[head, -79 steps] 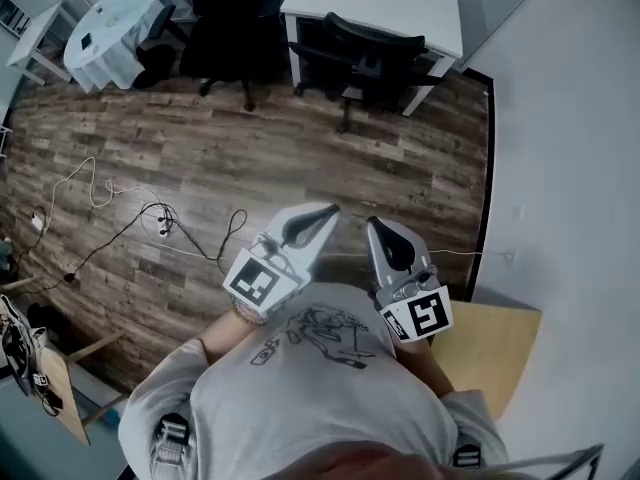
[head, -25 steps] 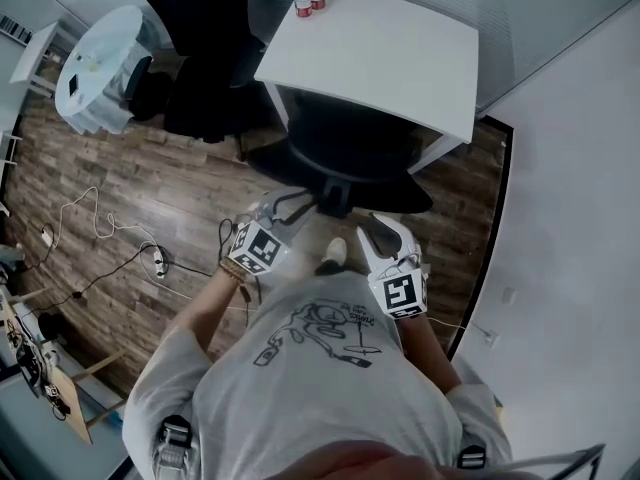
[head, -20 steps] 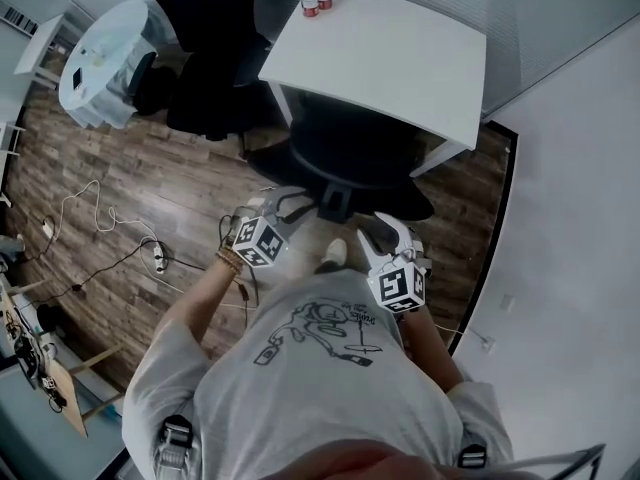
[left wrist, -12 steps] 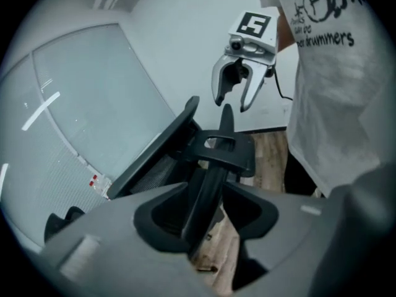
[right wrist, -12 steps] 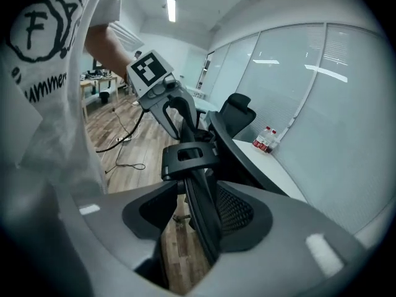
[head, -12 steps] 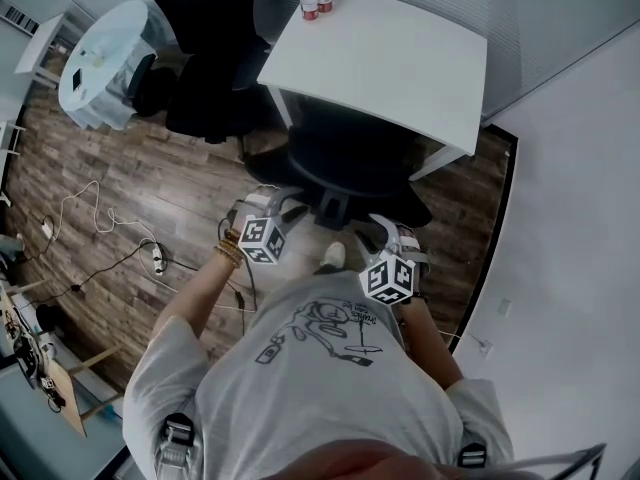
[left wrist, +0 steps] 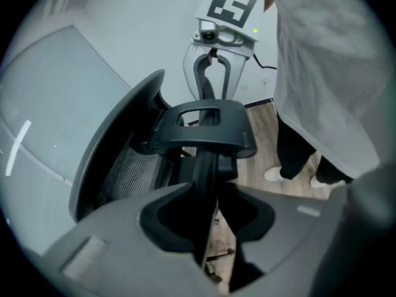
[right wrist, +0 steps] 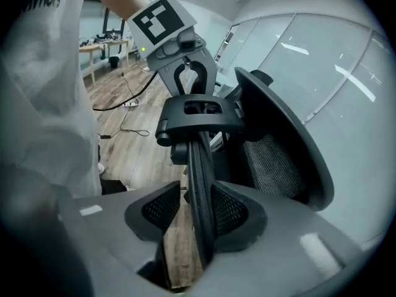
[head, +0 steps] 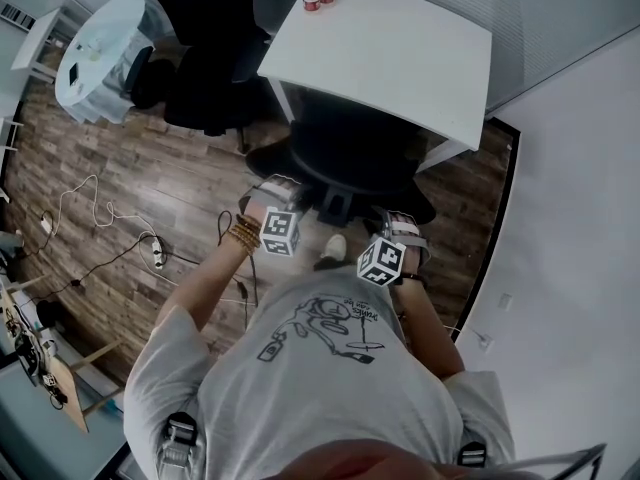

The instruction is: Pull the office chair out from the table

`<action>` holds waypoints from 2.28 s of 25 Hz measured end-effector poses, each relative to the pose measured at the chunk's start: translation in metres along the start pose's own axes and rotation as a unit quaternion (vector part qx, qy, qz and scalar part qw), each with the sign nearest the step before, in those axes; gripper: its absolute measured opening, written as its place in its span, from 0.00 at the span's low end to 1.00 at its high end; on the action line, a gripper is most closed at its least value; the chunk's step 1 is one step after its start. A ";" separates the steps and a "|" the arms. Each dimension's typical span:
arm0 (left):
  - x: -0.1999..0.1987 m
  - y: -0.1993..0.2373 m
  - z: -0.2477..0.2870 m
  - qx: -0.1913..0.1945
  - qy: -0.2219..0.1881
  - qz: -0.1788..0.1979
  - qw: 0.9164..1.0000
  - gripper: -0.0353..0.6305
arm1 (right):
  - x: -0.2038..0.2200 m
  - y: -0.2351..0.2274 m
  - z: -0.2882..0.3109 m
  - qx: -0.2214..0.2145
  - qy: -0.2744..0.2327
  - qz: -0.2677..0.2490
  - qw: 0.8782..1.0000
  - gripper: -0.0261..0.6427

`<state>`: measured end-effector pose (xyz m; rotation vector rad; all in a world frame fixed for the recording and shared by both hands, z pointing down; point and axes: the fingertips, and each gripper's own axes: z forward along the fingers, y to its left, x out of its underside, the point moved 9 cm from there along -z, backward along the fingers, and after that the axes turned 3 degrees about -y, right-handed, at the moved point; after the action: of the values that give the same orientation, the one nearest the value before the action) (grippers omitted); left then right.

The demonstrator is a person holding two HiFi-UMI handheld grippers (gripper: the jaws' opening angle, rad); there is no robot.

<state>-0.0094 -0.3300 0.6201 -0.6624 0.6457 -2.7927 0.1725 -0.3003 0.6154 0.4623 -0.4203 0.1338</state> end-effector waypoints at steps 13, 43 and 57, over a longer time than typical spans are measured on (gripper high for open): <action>0.010 -0.014 -0.007 -0.012 0.018 0.006 1.000 0.22 | -0.009 0.019 0.002 0.017 0.003 0.007 1.000 0.20; -0.020 -0.125 -0.057 -0.016 0.008 0.015 1.000 0.21 | -0.012 0.132 -0.052 0.040 0.009 0.025 0.999 0.21; -0.020 -0.227 -0.109 -0.014 -0.003 0.025 1.000 0.21 | -0.039 0.248 -0.089 0.068 0.013 0.038 0.997 0.21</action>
<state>-0.0635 -0.0834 0.6282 -0.6500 0.6909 -2.7403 0.1156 -0.0399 0.6272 0.5774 -0.4037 0.2420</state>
